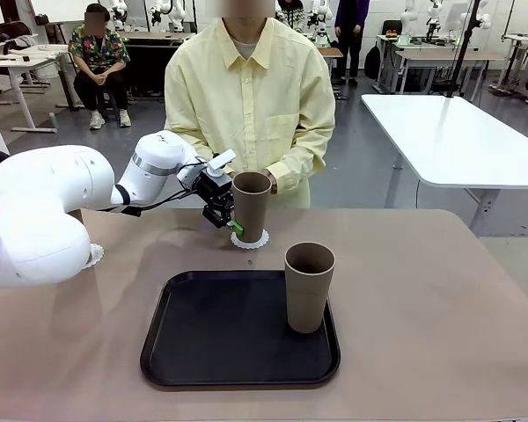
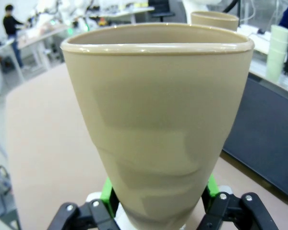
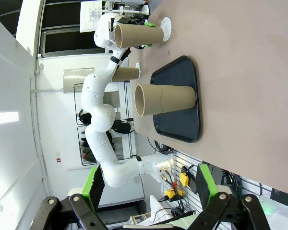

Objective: Place coasters on the table and set cups on them.
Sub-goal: Take one Reusable plastic cup from the Flat Tray and place it on a coaster set by the human.

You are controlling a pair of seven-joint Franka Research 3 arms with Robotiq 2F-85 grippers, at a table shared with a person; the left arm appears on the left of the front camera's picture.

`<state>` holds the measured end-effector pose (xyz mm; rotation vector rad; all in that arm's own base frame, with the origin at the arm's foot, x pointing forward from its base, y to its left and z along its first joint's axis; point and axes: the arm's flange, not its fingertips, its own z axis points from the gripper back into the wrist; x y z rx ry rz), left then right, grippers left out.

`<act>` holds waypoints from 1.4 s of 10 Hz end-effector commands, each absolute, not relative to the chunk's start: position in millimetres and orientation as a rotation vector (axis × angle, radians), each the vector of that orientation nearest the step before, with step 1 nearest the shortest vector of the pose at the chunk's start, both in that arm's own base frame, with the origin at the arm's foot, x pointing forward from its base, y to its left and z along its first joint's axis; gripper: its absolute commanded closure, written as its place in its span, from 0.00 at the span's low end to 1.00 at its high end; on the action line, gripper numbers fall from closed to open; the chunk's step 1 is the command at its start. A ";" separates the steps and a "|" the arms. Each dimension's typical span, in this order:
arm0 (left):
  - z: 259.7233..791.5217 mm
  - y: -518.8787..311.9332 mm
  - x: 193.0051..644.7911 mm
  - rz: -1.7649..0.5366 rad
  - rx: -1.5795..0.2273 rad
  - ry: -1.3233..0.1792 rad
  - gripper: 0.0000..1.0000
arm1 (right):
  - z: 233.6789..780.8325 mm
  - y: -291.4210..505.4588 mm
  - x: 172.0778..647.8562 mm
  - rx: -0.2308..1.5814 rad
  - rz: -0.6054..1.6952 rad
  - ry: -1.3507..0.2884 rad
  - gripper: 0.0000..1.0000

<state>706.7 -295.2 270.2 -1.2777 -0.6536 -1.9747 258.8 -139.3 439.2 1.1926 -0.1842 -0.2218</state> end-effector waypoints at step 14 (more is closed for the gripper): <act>273.7 -314.1 779.1 -2.009 -1.175 -0.736 0.19 | 439.2 -139.9 259.2 1.205 -0.220 -0.184 0.00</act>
